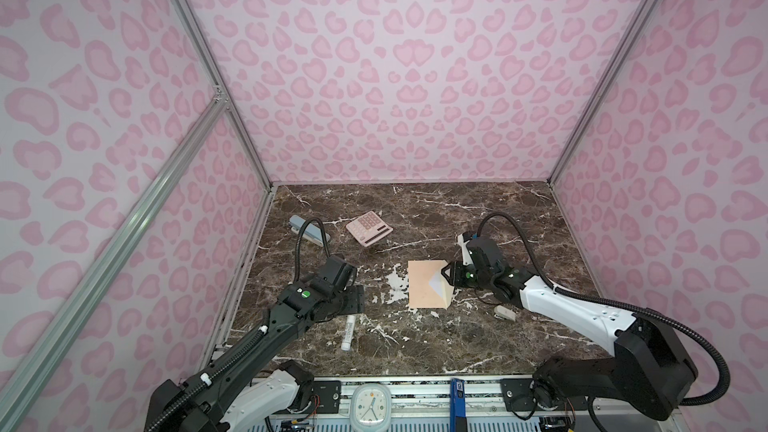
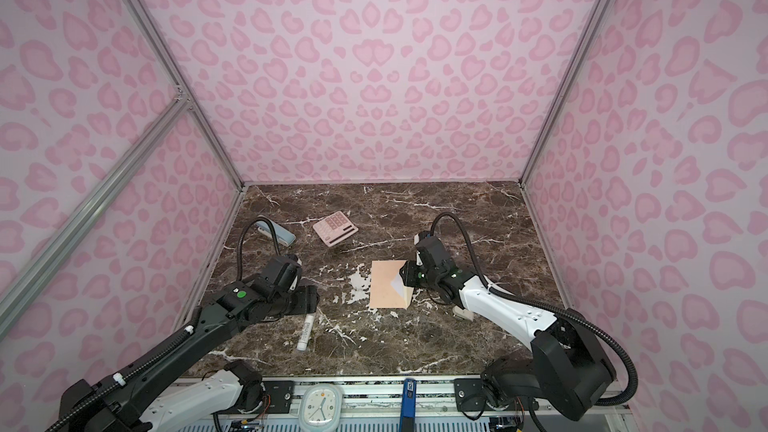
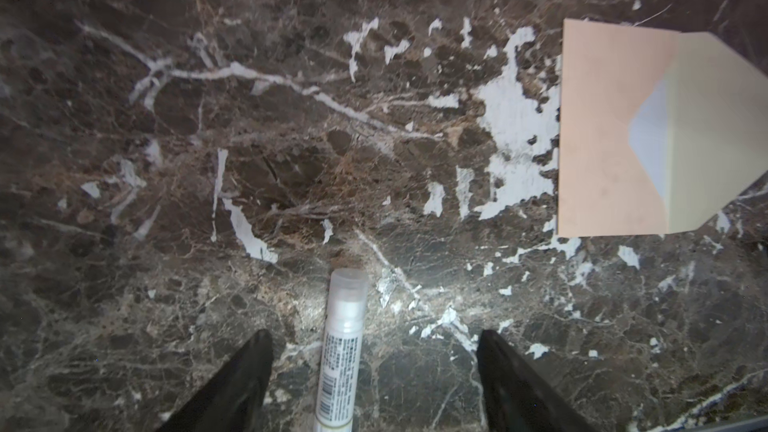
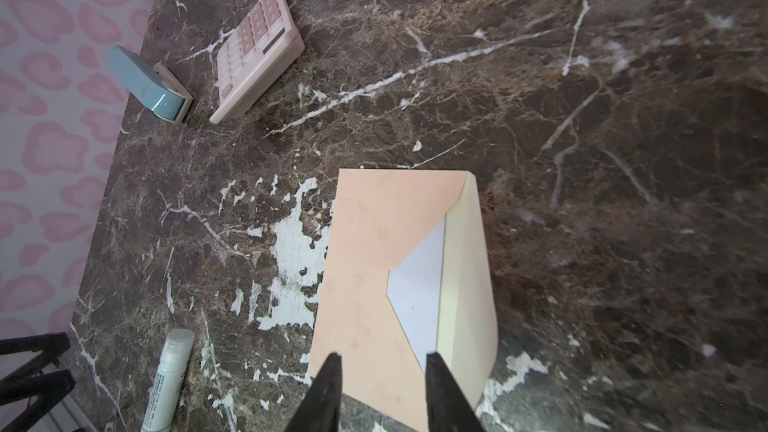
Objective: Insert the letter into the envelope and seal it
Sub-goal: 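Lower the left gripper to the white glue stick and grasp it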
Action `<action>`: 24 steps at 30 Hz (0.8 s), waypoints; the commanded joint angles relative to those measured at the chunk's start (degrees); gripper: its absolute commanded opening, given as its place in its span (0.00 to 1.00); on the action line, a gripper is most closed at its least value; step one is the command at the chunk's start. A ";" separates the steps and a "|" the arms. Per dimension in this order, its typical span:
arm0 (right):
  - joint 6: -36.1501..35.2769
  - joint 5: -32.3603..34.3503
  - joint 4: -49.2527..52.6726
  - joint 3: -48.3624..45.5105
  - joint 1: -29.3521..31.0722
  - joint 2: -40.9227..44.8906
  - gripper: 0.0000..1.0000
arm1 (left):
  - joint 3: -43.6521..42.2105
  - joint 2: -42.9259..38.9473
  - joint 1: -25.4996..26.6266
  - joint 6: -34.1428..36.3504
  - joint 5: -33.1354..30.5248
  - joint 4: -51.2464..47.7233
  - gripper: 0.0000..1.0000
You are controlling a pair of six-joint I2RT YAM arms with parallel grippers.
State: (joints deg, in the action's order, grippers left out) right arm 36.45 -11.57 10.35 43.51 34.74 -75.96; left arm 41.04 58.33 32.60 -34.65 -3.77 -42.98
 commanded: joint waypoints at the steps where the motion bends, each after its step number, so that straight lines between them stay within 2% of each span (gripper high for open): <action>1: -0.30 2.19 -0.82 0.52 1.38 0.21 0.37 | -0.80 1.61 0.58 -3.94 2.64 -0.52 0.77; 4: -0.10 2.43 -1.05 0.79 2.46 0.16 0.37 | -3.29 3.63 1.80 -6.49 3.97 1.52 0.72; 10: 0.33 2.52 -2.11 0.96 4.08 -0.13 0.36 | -5.57 5.96 4.57 -10.42 2.06 2.21 0.69; 17: 0.14 2.01 -3.26 0.95 5.23 -1.10 0.37 | -5.79 10.23 5.11 -11.06 -0.92 1.43 0.60; 24: -0.15 1.28 -3.73 1.20 5.80 -1.82 0.37 | -6.14 14.78 5.19 -9.83 0.16 3.91 0.51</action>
State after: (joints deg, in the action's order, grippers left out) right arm 36.47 -10.11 8.03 44.49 40.40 -77.47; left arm 35.07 72.44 37.80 -44.49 -3.38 -40.14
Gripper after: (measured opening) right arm 0.366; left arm 0.514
